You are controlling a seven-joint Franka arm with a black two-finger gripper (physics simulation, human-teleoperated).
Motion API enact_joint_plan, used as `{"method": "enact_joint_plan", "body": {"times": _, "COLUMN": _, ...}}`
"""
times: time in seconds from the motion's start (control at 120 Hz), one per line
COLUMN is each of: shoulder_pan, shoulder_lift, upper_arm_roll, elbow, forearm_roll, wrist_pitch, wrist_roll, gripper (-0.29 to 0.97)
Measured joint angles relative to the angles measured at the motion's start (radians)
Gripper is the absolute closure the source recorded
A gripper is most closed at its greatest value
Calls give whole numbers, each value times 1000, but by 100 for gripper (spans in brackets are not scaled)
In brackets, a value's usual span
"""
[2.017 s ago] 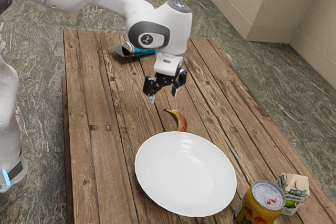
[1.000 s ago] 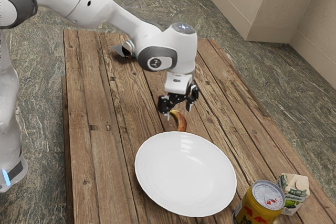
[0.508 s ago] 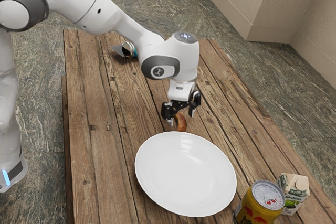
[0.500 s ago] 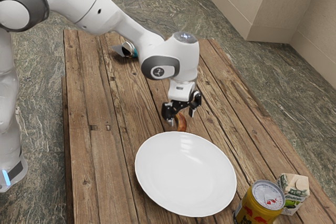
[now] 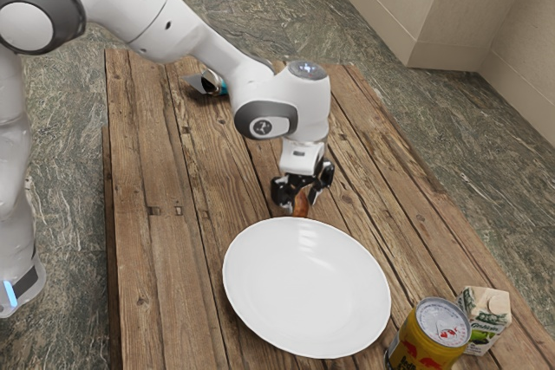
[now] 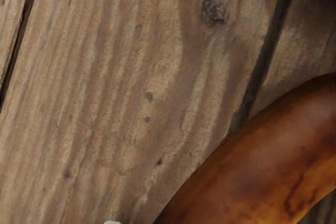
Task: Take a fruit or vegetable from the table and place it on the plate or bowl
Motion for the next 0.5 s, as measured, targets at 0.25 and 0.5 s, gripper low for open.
{"method": "enact_joint_plan", "body": {"times": 0.25, "shoulder_pan": -36, "shoulder_lift": -14, "upper_arm_roll": 22, "elbow": 0, "forearm_roll": -12, "wrist_pitch": -5, "wrist_roll": -15, "gripper": 51}}
{"method": "enact_joint_plan", "body": {"times": 0.5, "shoulder_pan": 27, "shoulder_lift": -152, "upper_arm_roll": 13, "elbow": 29, "forearm_roll": -13, "wrist_pitch": -91, "wrist_roll": -31, "gripper": 52}}
